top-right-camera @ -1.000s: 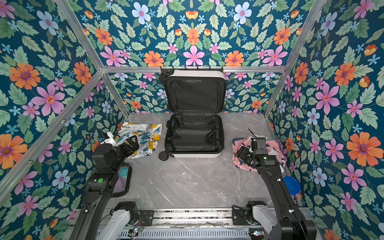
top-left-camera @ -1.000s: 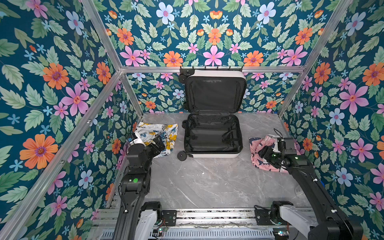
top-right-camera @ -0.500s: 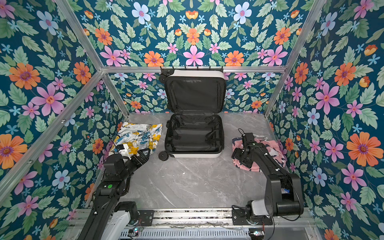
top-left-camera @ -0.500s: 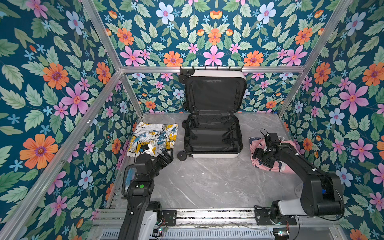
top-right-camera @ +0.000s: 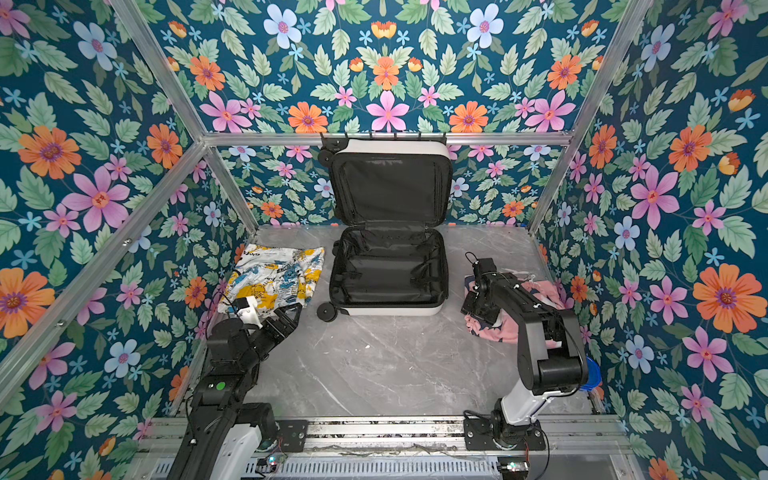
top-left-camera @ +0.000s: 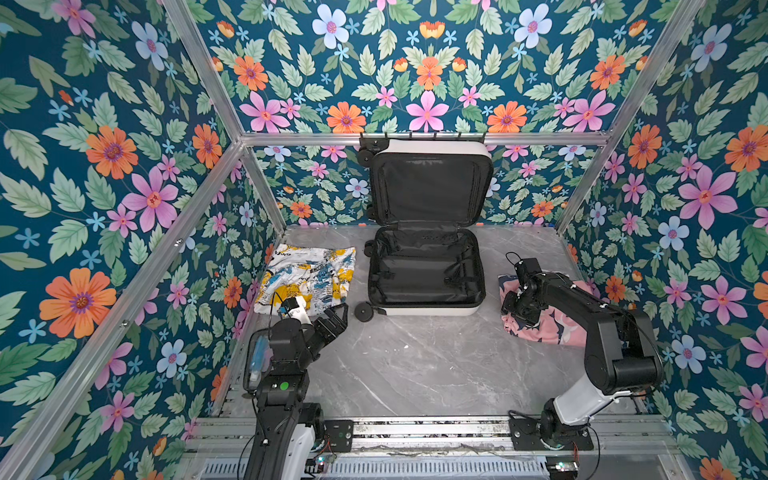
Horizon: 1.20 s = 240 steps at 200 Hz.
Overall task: Pack the luggage
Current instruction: 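Grasp the pink shorts with the right gripper and drag them toward the robot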
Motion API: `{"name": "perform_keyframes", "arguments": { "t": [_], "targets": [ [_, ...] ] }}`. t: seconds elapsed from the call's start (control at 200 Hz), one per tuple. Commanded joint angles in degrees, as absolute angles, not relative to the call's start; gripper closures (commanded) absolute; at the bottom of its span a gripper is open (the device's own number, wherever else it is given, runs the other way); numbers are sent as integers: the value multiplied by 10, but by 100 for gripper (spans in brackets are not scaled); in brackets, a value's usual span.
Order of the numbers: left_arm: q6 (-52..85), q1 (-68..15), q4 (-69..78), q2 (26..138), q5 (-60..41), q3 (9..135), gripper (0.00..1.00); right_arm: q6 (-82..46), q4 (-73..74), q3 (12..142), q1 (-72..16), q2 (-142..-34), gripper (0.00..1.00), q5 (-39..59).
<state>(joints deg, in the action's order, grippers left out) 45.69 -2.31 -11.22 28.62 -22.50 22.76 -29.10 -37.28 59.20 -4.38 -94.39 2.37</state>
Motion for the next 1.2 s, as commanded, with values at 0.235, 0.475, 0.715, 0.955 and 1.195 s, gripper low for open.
{"name": "perform_keyframes", "arguments": {
  "t": [0.235, 0.475, 0.715, 0.955, 1.195],
  "targets": [
    [458, -23, -92, 303, -231, 238, 2, -293, -341, 570, -47, -979, 29, 57],
    [456, -23, -86, 314, -229, 248, 2, -294, -321, 543, -49, -975, 65, 71],
    [453, -23, -82, 326, -228, 258, 2, -297, -320, 518, -49, -919, 92, 86],
    [439, -23, -94, 340, -230, 272, 4, -301, -313, 483, -49, -789, 100, 118],
    [432, -23, -101, 346, -234, 277, 5, -300, -287, 434, -55, -631, 100, 183]
  ]
}}
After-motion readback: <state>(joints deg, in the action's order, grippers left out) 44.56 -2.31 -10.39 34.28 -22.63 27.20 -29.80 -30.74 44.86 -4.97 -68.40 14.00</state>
